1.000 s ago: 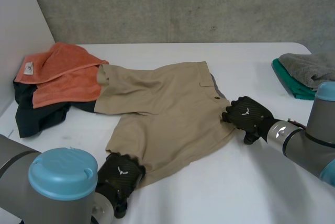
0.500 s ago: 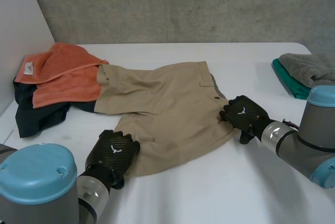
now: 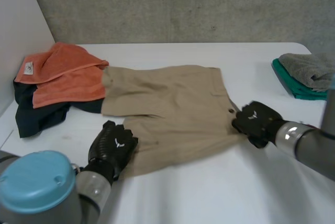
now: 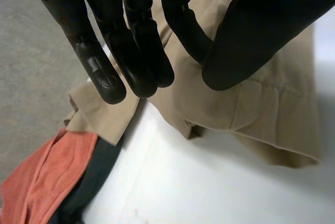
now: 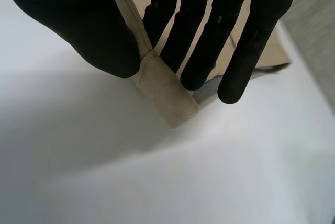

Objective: Fold the laundry.

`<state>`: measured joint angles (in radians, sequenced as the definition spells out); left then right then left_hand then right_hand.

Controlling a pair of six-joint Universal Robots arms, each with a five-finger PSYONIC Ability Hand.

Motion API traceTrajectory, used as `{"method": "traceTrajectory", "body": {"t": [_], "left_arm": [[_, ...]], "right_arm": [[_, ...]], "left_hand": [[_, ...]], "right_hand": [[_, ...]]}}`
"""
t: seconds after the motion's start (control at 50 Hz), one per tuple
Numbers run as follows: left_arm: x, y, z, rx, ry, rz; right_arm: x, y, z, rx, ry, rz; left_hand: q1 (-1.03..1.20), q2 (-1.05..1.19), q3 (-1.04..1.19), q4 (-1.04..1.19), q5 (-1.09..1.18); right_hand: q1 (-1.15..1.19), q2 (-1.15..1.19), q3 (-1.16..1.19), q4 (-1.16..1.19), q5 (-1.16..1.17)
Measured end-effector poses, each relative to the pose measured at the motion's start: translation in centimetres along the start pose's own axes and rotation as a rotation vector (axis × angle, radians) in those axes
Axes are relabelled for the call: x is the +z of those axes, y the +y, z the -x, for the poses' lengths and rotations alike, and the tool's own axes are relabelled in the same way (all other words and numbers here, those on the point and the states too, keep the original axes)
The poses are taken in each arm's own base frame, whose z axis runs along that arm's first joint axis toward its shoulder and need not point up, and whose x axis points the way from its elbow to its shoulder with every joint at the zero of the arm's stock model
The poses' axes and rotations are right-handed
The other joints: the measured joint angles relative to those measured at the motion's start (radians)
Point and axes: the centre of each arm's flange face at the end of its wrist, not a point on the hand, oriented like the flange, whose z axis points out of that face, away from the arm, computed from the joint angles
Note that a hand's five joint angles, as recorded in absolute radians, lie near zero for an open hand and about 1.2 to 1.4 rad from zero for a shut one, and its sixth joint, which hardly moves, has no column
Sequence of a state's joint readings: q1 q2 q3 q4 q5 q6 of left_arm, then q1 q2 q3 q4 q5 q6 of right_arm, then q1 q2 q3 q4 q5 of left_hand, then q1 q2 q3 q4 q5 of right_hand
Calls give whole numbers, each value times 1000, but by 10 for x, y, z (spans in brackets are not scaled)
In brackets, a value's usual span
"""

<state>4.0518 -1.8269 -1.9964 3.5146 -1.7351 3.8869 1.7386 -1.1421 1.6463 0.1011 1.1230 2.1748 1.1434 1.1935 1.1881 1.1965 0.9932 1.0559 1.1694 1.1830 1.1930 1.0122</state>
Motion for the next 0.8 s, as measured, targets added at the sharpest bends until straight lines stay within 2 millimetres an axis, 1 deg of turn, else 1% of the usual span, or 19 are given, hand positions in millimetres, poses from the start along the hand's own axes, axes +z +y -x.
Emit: {"method": "traceTrajectory", "body": {"t": [0.04, 0.08, 0.12, 0.18, 0.22, 0.26, 0.32, 0.34, 0.38, 0.4, 0.42, 0.56, 0.58, 0.6, 0.64, 0.68, 0.72, 0.76, 0.8], "left_arm": [[-16, -4, 2, -10, 39, 3], [-27, -6, 4, -23, 68, 9], [-49, -9, 7, -75, 143, 42], [-71, -10, 12, -157, 232, 98], [-77, -12, 15, -204, 269, 121], [-76, -15, 18, -235, 286, 126], [-62, -21, 26, -266, 283, 105], [-46, -25, 33, -269, 259, 74], [-29, -30, 40, -263, 227, 41], [-9, -35, 48, -254, 185, 0], [2, -37, 52, -249, 161, -22], [103, -67, 93, -200, -80, -260], [103, -67, 93, -200, -80, -260], [121, -72, 99, -190, -117, -301], [145, -77, 104, -175, -158, -346], [158, -79, 105, -168, -175, -364], [180, -79, 105, -157, -200, -386], [196, -77, 103, -155, -215, -396], [207, -74, 101, -157, -225, -400]], "right_arm": [[-27, -1, 1, -10, -55, 83], [-41, -2, 3, -16, -88, 127], [-74, -2, 7, -27, -170, 215], [-97, -6, 9, -53, -232, 246], [-102, -7, 9, -64, -246, 238], [-100, -8, 9, -63, -247, 225], [-88, -9, 4, -41, -228, 192], [-76, -11, 0, -19, -205, 172], [-63, -13, -5, 9, -173, 152], [-52, -16, -10, 35, -140, 135], [-43, -18, -15, 54, -110, 121], [19, -30, -58, 157, 175, 15], [19, -30, -58, 157, 175, 15], [32, -31, -66, 156, 244, -7], [47, -30, -76, 138, 329, -33], [56, -29, -80, 123, 372, -46], [73, -26, -88, 83, 459, -75], [85, -23, -92, 51, 515, -97], [95, -20, -95, 24, 560, -119]], "left_hand": [[0, 0, 0, 0, 0], [0, 0, 0, 0, 1], [0, 0, 0, 0, 3], [0, 1, 0, 0, 3], [0, 2, 0, 1, 4], [0, 2, 0, 1, 7], [1, 2, 0, 1, 11], [3, 2, 1, 2, 11], [3, 2, 1, 3, 11], [3, 2, 1, 4, 11], [3, 2, 1, 4, 11], [4, 3, 1, 4, 11], [4, 3, 1, 4, 11], [4, 3, 1, 4, 11], [4, 3, 1, 5, 15], [4, 3, 1, 5, 16], [4, 3, 1, 5, 17], [4, 3, 1, 5, 17], [4, 3, 1, 5, 17]], "right_hand": [[0, 0, 0, 0, 0], [0, 0, 0, 1, 0], [0, 0, 0, 1, 0], [0, 0, 1, 1, 1], [0, 0, 1, 1, 3], [0, 0, 1, 1, 5], [33, 0, 1, 1, 10], [36, 0, 1, 1, 10], [36, 0, 1, 1, 10], [36, 0, 1, 1, 10], [36, 0, 1, 1, 10], [36, 0, 1, 1, 12], [36, 0, 1, 1, 12], [36, 0, 1, 1, 12], [36, 0, 1, 1, 12], [36, 0, 1, 1, 12], [36, 0, 2, 1, 12], [34, -2, -1, -2, 8], [-170, -220, -197, -196, -189]]}}
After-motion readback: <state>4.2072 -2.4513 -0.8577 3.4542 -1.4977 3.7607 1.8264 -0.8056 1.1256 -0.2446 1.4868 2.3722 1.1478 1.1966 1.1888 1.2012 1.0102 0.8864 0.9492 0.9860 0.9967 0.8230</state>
